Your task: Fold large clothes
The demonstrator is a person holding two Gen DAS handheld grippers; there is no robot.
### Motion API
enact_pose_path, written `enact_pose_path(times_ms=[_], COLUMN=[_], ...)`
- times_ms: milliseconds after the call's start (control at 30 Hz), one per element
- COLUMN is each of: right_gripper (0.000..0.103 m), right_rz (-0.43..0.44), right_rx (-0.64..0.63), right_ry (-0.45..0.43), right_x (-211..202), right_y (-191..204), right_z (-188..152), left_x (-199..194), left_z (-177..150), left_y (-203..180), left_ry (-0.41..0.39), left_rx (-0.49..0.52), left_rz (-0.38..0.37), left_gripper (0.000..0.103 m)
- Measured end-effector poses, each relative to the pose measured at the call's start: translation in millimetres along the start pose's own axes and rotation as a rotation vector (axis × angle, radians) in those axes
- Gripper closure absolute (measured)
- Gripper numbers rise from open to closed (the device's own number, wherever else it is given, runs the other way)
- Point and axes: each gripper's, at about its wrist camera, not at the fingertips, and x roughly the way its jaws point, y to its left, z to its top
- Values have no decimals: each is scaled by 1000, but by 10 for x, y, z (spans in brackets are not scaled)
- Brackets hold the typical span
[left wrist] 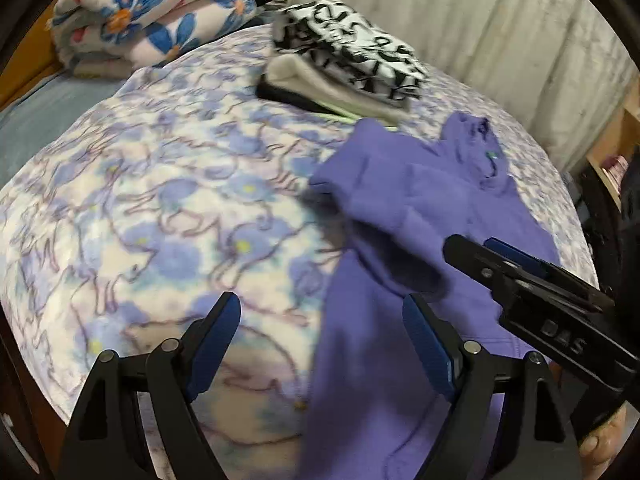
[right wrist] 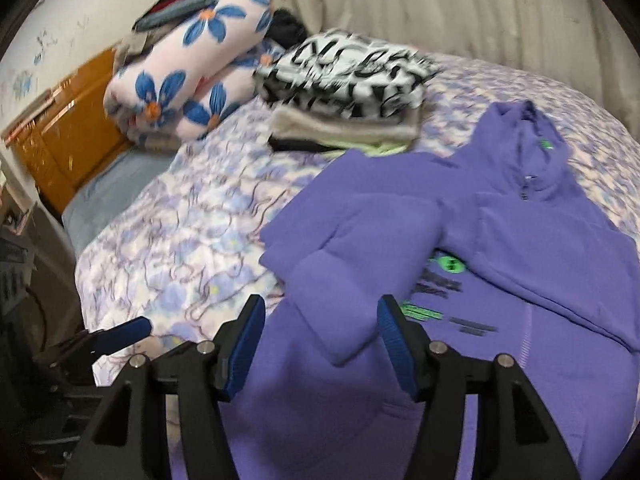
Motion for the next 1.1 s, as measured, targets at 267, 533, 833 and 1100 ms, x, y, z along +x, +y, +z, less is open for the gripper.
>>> enact_pose_path(times_ms=[267, 533, 833, 1100], right_gripper=[45, 87, 77, 63], right_rz=[-161, -191, -274, -197], right_rx=[-117, -67, 317, 581], right_ry=[139, -40, -284, -30], right_x=[654, 169, -722, -457], right_y=[136, -235, -1891, -2998], right_z=[47, 413, 260, -621], left_x=[153, 217, 332, 625], left_z=[-29, -32, -36, 167], left_y=[189, 177, -116, -434], left_ry=[34, 39, 51, 93], left_rx=[-42, -44, 15, 104], left_rz=[29, 37, 10, -53], left_gripper=[21, 21, 21, 21])
